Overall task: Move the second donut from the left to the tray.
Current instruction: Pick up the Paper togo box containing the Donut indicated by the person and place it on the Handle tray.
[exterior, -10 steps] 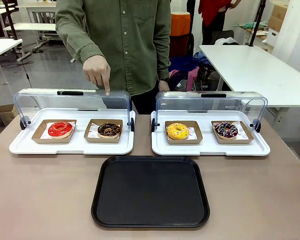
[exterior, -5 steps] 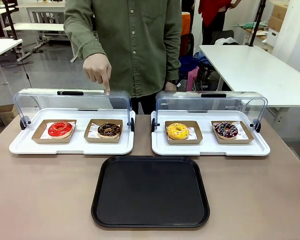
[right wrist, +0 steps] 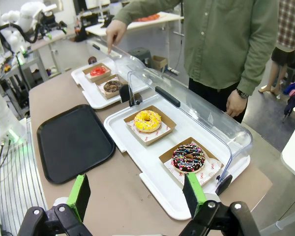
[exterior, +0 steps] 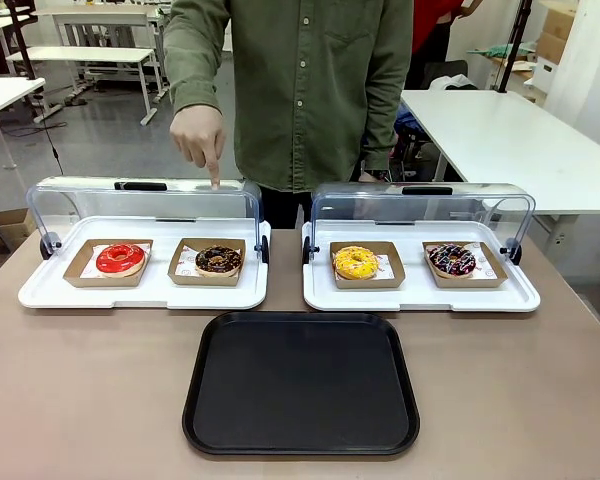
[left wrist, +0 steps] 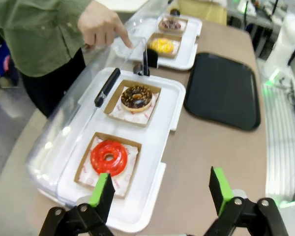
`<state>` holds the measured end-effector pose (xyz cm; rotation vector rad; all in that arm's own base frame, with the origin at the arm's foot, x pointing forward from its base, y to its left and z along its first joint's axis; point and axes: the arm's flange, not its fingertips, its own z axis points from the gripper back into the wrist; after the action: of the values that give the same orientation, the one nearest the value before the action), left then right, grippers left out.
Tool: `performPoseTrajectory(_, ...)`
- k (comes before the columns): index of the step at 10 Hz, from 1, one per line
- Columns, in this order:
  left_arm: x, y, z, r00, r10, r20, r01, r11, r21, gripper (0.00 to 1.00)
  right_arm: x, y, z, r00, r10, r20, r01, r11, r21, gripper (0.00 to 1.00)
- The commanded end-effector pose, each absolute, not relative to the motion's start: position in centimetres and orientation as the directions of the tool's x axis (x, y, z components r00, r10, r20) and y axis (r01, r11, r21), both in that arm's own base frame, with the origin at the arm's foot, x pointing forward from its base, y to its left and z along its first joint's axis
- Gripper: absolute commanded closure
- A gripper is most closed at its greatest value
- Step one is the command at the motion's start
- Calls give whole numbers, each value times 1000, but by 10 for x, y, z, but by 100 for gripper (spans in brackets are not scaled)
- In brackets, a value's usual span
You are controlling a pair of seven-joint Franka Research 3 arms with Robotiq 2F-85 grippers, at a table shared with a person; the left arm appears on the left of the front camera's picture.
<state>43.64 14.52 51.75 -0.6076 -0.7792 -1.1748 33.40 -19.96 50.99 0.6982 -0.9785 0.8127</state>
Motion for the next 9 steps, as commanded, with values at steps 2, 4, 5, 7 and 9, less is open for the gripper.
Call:
performPoseTrajectory(2, 431, 56, 526, 76, -770, 634, 977, 185, 108, 0, 337, -201, 512, 292, 266, 919, -850, 512, 122, 0)
performPoseTrajectory(4, 427, -13, 510, 31, -853, 521, 981, 125, 146, 0, 337, -201, 512, 292, 266, 919, -850, 512, 122, 0)
performPoseTrajectory(5, 428, -51, 494, 26, -889, 457, 987, 95, 129, 0, 337, -201, 512, 292, 266, 919, -850, 512, 122, 0)
performPoseTrajectory(7, 436, -98, 462, 9, -932, 362, 981, 77, 176, 0, 337, -201, 512, 292, 266, 919, -850, 512, 122, 0)
performPoseTrajectory(9, 449, -136, 432, -10, -960, 280, 970, 59, 237, 0, 337, -201, 512, 292, 266, 919, -850, 512, 122, 0)
